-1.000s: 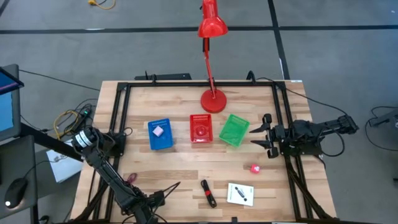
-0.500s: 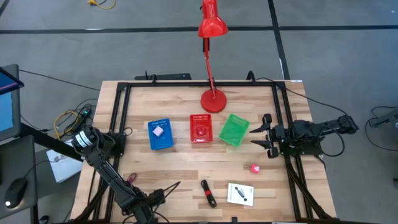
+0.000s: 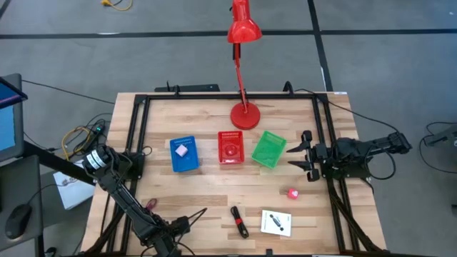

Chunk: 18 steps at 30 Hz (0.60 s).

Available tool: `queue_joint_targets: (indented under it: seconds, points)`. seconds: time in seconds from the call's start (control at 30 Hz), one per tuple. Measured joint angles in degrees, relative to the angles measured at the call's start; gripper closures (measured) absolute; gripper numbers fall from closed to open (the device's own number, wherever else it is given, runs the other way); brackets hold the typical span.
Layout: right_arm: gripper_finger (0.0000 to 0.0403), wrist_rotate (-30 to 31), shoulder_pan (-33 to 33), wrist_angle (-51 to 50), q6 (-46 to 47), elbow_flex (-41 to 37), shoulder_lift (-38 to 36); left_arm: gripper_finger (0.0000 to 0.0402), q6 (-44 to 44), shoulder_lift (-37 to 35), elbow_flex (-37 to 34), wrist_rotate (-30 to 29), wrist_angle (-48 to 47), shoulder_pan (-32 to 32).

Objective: Pick and place items into bin
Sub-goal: Put the blue charger adapter into the blue bin

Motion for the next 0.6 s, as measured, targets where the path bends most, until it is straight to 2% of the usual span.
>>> queue_joint_targets:
  seconds: [0.23, 0.47, 0.6]
  points:
    - [0.0223, 0.0, 0.0, 0.0, 0.0, 0.0, 0.0, 0.0198, 2.5, 0.0, 0.0, 2.1, 0.9, 0.0]
    - [0.022, 0.0, 0.0, 0.0, 0.0, 0.0, 0.0, 0.0199, 1.0, 0.0, 0.0, 1.4, 1.7, -0.2]
    - [0.0223, 0.0, 0.0, 0.0, 0.0, 0.0, 0.0, 0.0215, 0.4, 0.0, 0.0, 0.8, 2.4, -0.2]
